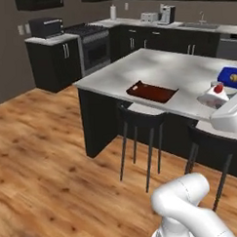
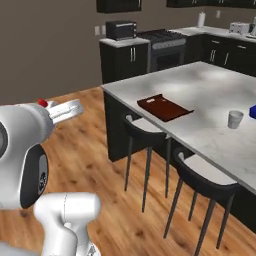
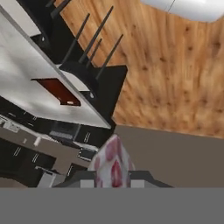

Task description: Take the cakes from the fridge and place them on the empty tray on the dining counter.

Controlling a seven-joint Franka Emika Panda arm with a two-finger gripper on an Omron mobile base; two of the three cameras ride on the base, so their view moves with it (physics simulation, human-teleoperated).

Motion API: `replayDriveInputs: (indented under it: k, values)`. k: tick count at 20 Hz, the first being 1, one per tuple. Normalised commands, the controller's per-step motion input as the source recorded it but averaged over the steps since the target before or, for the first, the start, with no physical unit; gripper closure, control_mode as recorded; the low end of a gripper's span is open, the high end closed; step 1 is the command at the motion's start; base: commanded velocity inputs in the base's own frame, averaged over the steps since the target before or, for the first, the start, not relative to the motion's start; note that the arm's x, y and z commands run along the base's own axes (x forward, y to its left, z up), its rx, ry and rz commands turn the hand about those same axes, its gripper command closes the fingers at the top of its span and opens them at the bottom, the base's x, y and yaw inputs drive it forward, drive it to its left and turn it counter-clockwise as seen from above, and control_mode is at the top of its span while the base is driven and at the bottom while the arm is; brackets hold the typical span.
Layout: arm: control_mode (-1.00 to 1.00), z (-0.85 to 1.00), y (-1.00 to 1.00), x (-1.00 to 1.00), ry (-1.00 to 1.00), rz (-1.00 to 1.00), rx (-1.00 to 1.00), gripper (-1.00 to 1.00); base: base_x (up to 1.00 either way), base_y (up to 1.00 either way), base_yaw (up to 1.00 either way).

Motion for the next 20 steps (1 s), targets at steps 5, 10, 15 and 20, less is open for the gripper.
replayDriveInputs:
  k: [5,10,15,20]
  values:
    - [1.0,0.0,0.0,0.0,0.0,0.0,0.0,1.0,1.0,0.22,-0.49]
    - [1.0,0.0,0.0,0.0,0.0,0.0,0.0,1.0,1.0,0.29,-0.56]
    - [1.0,0.0,0.0,0.0,0.0,0.0,0.0,1.0,1.0,0.48,-0.58]
    - [1.0,0.0,0.0,0.0,0.0,0.0,0.0,1.0,0.89,0.68,-0.56]
